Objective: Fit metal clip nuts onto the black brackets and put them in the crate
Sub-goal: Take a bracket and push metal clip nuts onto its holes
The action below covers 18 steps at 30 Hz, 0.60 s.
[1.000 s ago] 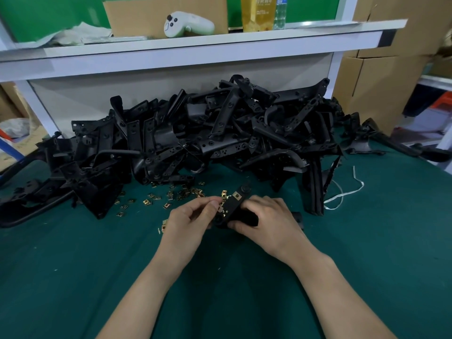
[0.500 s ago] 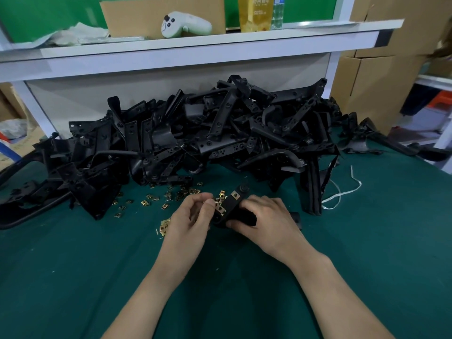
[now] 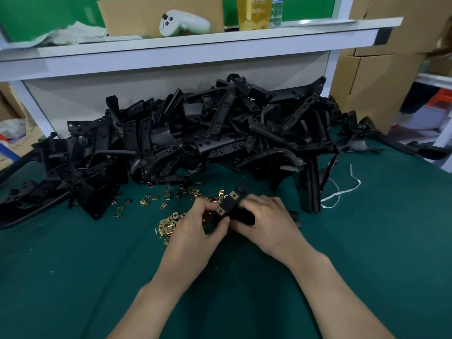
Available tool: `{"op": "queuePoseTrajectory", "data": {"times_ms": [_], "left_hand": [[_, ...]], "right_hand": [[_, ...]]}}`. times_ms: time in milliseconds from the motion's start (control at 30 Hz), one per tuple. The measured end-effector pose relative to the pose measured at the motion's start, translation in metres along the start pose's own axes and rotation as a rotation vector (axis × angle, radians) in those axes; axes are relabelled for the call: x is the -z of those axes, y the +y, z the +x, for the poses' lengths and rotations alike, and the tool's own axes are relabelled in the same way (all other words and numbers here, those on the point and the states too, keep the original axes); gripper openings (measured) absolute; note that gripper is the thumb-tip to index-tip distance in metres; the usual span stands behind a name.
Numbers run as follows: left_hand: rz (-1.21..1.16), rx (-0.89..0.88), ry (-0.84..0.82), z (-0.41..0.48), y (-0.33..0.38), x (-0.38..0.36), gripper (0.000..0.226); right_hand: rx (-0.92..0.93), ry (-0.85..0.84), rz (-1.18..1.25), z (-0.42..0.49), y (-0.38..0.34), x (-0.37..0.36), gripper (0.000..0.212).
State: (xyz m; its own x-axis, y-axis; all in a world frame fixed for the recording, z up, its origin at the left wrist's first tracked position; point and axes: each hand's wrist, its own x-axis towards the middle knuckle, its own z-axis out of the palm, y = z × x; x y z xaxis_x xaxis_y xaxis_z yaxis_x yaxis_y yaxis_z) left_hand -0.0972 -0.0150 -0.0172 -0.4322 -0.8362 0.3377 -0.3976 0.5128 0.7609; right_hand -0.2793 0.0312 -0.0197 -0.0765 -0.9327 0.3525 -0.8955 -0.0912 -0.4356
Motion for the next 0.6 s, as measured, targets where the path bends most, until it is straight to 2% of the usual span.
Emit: {"op": "queuePoseTrajectory", "data": {"times_ms": [167, 333, 433, 533, 600], "left_hand": [[-0.007, -0.043, 0.042, 0.0, -0.001, -0.001, 0.026], [-0.055, -0.093, 0.122, 0.0, 0.002, -0.002, 0.034], [-0.064, -0.146, 0.141, 0.001, 0.003, 0.0, 0.023], [-0.073, -0.173, 0.155, 0.003, 0.004, 0.004, 0.023], [-0.08, -0.179, 0.175, 0.004, 0.004, 0.006, 0.024]], "right_hand": [[-0.004, 0.003, 0.023, 0.0, -0.002, 0.002, 0.043], [-0.003, 0.067, 0.078, 0.001, -0.006, 0.005, 0.034], [-0.021, 0.089, 0.127, 0.001, -0.009, 0.007, 0.039], [-0.073, 0.122, 0.343, 0.001, -0.007, 0.008, 0.041], [-0.122, 0.14, 0.52, 0.0, -0.007, 0.013, 0.055]]}}
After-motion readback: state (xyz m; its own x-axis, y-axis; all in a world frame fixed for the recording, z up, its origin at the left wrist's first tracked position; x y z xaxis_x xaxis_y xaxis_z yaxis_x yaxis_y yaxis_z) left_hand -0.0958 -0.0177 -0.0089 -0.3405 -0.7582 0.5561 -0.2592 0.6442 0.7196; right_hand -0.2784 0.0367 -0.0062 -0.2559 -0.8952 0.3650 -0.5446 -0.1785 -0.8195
